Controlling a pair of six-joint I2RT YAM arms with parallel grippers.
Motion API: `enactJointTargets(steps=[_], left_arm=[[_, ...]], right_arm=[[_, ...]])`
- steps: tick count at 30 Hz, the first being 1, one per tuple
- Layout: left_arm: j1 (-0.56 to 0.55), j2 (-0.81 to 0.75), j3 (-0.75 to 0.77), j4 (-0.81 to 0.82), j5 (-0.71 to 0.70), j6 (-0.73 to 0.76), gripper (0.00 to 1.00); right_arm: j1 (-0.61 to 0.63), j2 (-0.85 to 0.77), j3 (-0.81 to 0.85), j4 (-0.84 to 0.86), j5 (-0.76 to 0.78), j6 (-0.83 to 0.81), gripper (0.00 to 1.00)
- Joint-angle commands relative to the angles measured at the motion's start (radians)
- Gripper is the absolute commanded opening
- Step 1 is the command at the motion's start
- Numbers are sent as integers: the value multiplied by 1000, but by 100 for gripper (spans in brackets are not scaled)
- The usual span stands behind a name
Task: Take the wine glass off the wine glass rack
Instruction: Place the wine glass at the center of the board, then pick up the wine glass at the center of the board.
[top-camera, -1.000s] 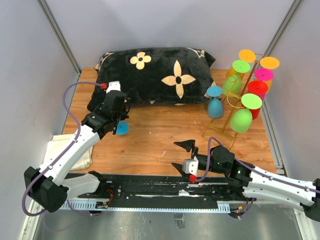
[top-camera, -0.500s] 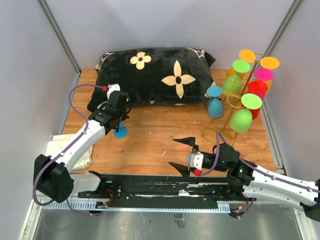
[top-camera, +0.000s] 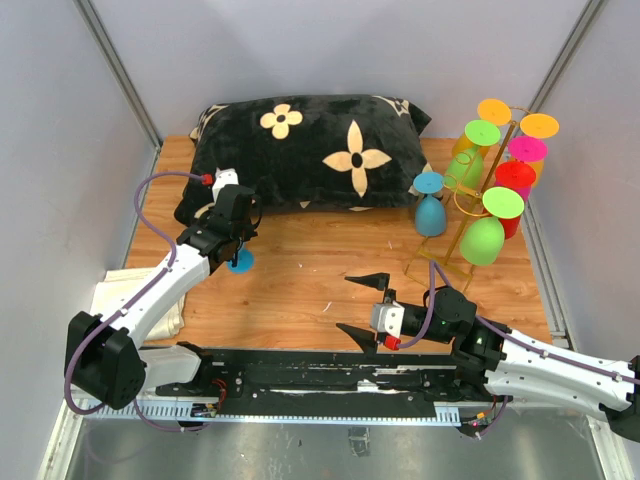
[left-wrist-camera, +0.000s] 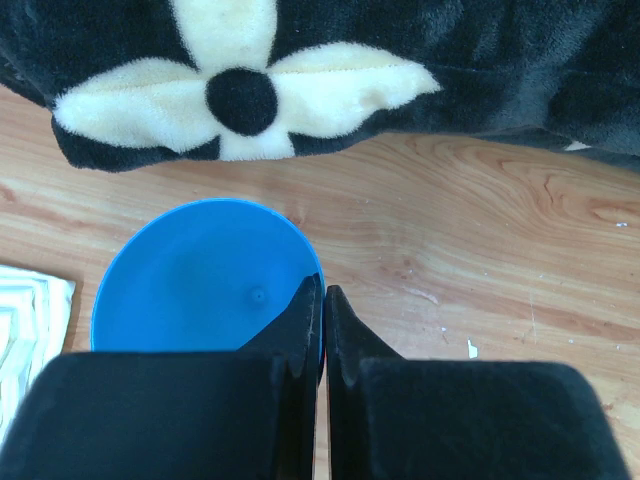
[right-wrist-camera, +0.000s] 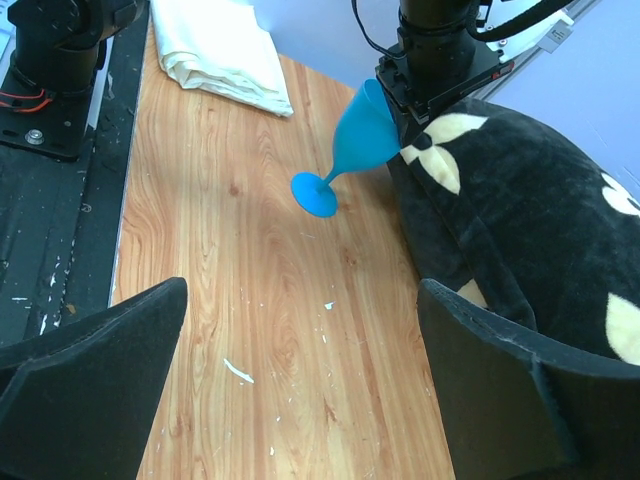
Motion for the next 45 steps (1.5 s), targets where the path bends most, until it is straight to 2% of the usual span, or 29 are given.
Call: enactJointTargets(steps=[1, 5, 10, 16, 19, 22, 25, 28, 31, 34, 38, 40, 43, 45], left_arm=[[7, -5, -11, 32, -6, -8, 4], [7, -3, 1, 22, 10, -3, 15], [7, -16, 8, 8, -3, 4, 20], [7, -39, 42, -25, -13, 8, 46], [7, -61, 61, -22, 10, 38, 57], [7, -98, 87, -15, 49, 69, 72], [7, -130, 127, -11, 109, 83, 82], [7, -157, 151, 11, 208, 81, 87], [7, -172, 150, 86, 379, 50, 90], [7, -156, 113, 228, 586, -34, 90], [-3, -49, 74, 458, 781, -200, 90], [-41, 11, 81, 527, 775, -245, 89], [-138, 101, 104, 609, 672, -290, 90], [-192, 180, 137, 673, 653, -326, 90]], right_arm=[[23, -14, 22, 1, 17, 2, 99], [23, -10, 19, 10, 27, -6, 99], [23, 1, 20, 10, 32, -10, 99], [23, -2, 21, 10, 24, -9, 100], [23, -16, 36, 8, 13, 44, 99], [23, -40, 76, -72, -101, 80, 98], [23, -73, 92, -164, -295, 57, 96], [22, -111, 74, -260, -430, -37, 96], [23, -151, 50, -340, -469, -122, 97], [23, -198, 34, -409, -531, -210, 97], [23, -271, 17, -447, -635, -205, 96], [23, -302, 21, -480, -632, -174, 96], [23, -342, 38, -560, -614, -141, 94], [24, -379, 50, -597, -615, -124, 94]])
